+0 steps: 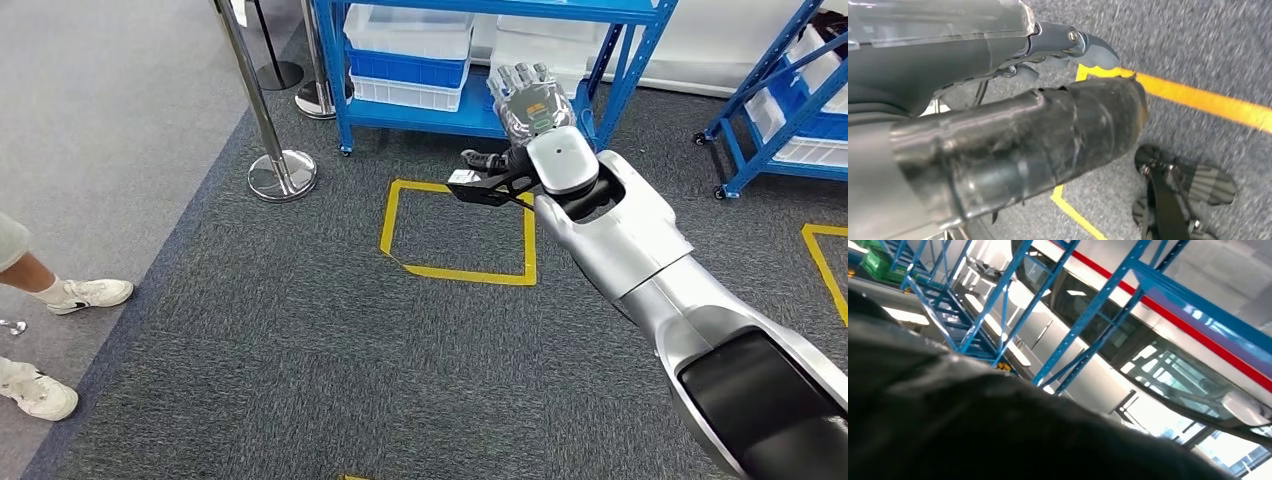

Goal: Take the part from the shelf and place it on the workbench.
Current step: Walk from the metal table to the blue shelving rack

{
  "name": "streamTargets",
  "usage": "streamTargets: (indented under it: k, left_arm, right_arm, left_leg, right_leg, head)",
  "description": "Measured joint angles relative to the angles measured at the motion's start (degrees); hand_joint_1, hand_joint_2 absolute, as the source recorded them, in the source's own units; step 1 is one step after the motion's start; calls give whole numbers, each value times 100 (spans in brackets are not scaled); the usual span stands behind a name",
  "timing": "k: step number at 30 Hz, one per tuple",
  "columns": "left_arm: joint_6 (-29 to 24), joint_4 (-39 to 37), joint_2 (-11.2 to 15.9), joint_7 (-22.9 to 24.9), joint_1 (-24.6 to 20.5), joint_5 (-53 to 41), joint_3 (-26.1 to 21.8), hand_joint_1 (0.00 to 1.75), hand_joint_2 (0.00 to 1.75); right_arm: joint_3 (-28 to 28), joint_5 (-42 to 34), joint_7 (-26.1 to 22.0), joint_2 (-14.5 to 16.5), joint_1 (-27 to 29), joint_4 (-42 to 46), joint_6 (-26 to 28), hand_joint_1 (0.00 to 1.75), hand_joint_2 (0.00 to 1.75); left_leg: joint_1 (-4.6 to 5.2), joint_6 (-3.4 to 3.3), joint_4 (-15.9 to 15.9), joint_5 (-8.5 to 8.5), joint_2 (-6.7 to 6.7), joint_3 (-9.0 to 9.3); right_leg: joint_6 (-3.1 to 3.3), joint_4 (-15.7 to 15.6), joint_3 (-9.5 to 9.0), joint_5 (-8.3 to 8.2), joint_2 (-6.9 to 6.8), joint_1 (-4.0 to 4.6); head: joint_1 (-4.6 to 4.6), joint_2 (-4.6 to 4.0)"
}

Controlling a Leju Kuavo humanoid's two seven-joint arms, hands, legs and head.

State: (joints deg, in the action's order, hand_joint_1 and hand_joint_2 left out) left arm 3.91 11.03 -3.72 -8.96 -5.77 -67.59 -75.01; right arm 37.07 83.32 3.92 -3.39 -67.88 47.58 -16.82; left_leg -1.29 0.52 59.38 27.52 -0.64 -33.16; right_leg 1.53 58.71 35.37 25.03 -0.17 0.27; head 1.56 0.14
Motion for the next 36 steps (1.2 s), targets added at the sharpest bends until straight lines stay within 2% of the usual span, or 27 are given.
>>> streamTargets:
  k: [2,4,5,6,7,9,10,11,12,14,15,17,19,21,22,23,24,26,27,29,30,31,32,33,34,35,36]
  left_arm:
    - [11,1,-3,-5,5,-3,0,0,0]
    - [16,1,1,-9,10,-4,0,0,0]
    - [16,1,6,-12,15,-5,0,0,0]
    - [17,1,10,-15,23,-7,0,0,0]
    - [19,1,13,-19,33,-9,0,0,0]
    - [20,1,15,-27,58,-11,0,0,0]
    - [22,1,16,-31,65,-12,0,0,0]
    - [24,1,18,-36,62,-13,0,0,0]
    - [26,1,19,-42,58,-13,0,0,0]
    - [31,1,20,-56,38,-13,0,0,0]
    - [32,1,20,-60,42,-13,0,0,0]
    - [35,1,20,-62,57,-12,0,0,0]
    - [35,1,20,-62,63,-13,0,0,0]
    - [35,1,20,-63,63,-14,0,0,0]
    - [35,1,20,-64,66,-13,0,0,0]
    - [35,1,20,-64,71,-13,0,0,0]
    - [35,1,20,-64,77,-14,0,0,0]
    - [37,-2,8,-67,71,-14,1,0,0]
    - [38,-2,3,-71,58,-14,1,0,0]
    - [40,-3,-1,-80,24,-14,1,0,0]
    - [40,-3,-3,-83,17,-14,0,0,0]
    - [44,-4,-7,-85,10,-14,0,0,0]
    - [49,-5,-11,-86,1,-14,0,0,0]
    - [54,-5,-15,-86,-2,-14,0,0,0]
    - [58,-6,-13,-86,-3,-15,1,0,0]
    - [58,-6,-7,-87,-1,-16,1,0,0]
    - [58,-6,2,-90,7,-17,1,0,0]
  right_arm:
    - [0,0,4,-1,-35,0,1,0,0]
    - [4,0,3,2,-39,-13,0,0,0]
    - [9,0,1,3,-23,-20,-1,0,0]
    - [14,0,-2,4,-9,-28,-1,0,0]
    - [19,0,-1,4,-3,-34,-1,0,0]
    - [23,0,0,4,-5,-42,1,0,0]
    - [27,0,1,3,-12,-49,1,0,0]
    - [32,0,2,3,-18,-55,2,0,0]
    - [37,0,3,3,-23,-61,2,0,0]
    - [45,1,7,3,-40,-60,8,0,0]
    - [47,1,10,3,-48,-58,11,0,0]
    - [48,2,16,-12,-56,-62,15,0,0]
    - [49,2,17,-28,-31,-76,15,0,0]
    - [50,2,16,-40,1,-92,14,0,0]
    - [51,2,16,-47,8,-99,14,0,0]
    - [52,2,18,-55,11,-108,14,0,0]
    - [52,4,21,-66,19,-118,14,0,0]
    - [54,11,30,-90,49,-145,16,0,0]
    - [56,16,33,-93,58,-148,19,0,0]
    - [58,24,44,-89,-1,-117,35,0,0]
    - [59,27,50,-84,-49,-97,45,0,0]
    - [59,30,55,-83,-90,-85,55,0,0]
    - [59,31,56,-79,-107,-83,57,0,0]
    - [59,31,52,-74,-95,-86,53,0,0]
    - [60,31,49,-67,-72,-90,49,0,0]
    - [60,31,45,-59,-47,-91,43,0,0]
    - [60,31,42,-52,-24,-92,41,0,0]
  left_leg:
    - [-3,25,436,177,10,-191]
    - [-4,41,1185,395,16,-642]
    - [-4,49,1446,405,16,-849]
    - [-3,52,1505,299,16,-966]
    - [-3,48,1334,75,16,-968]
    - [2,22,612,-444,22,-740]
    - [17,6,287,-566,29,-597]
    - [32,-19,94,-581,35,-503]
    - [47,-46,18,-508,41,-452]
    - [52,-116,-94,-416,44,-355]
    - [46,-150,-148,-381,45,-280]
    - [33,-200,-238,-295,46,-92]
    - [33,-219,-285,-175,52,91]
    - [33,-213,-301,-16,76,304]
    - [33,-202,-302,76,88,429]
    - [34,-188,-302,176,97,563]
    - [33,-171,-307,282,101,680]
    - [26,-113,-308,475,109,892]
    - [11,-73,-338,545,113,965]
    - [-12,11,-313,545,110,1043]
    - [-25,40,-172,464,103,1001]
    - [-28,63,112,334,98,865]
    - [-32,83,493,233,96,635]
    - [-34,94,892,225,95,341]
    - [-31,107,1211,360,95,39]
    - [-27,117,1400,611,95,-226]
    - [-23,123,1432,881,94,-431]
  right_leg:
    - [57,-88,-149,37,9,-38]
    - [100,-97,-245,121,24,-19]
    - [105,-94,-298,174,36,-9]
    - [105,-88,-359,230,50,-2]
    - [98,-79,-431,294,64,1]
    - [68,-63,-571,436,78,3]
    - [38,-55,-613,499,85,8]
    - [7,-64,-632,541,90,8]
    - [-28,-69,-647,559,94,12]
    - [-79,-13,-651,532,94,12]
    - [-101,139,-594,487,87,9]
    - [-147,716,-238,458,73,-7]
    - [-200,1345,266,663,65,-30]
    - [-225,1532,633,916,58,-61]
    - [-223,1405,719,919,54,-74]
    - [-211,1138,742,770,49,-82]
    - [-184,770,735,396,42,-85]
    - [-109,227,705,-395,27,-21]
    - [-61,106,680,-626,15,19]
    - [42,55,563,-566,11,69]
    - [91,24,484,-515,19,66]
    - [140,-28,383,-466,30,59]
    - [180,-74,271,-411,43,50]
    - [207,-101,160,-340,48,47]
    - [225,-116,53,-260,54,46]
    - [229,-121,-54,-175,62,47]
    - [229,-121,-168,-86,70,46]
  head:
    - [4,0]
    - [9,0]
    - [10,0]
    - [10,-1]
    - [10,0]
    - [7,-1]
    - [6,0]
    - [3,0]
    - [1,1]
    - [-1,1]
    - [-6,1]
    - [-12,1]
    - [-16,1]
    - [-16,1]
    - [-16,1]
    - [-16,1]
    - [-17,0]
    - [-4,-1]
    - [-7,-1]
    - [-26,0]
    - [-31,1]
    - [-28,1]
    - [-27,1]
    - [-26,1]
    - [-22,1]
    - [-22,1]
    - [-22,1]
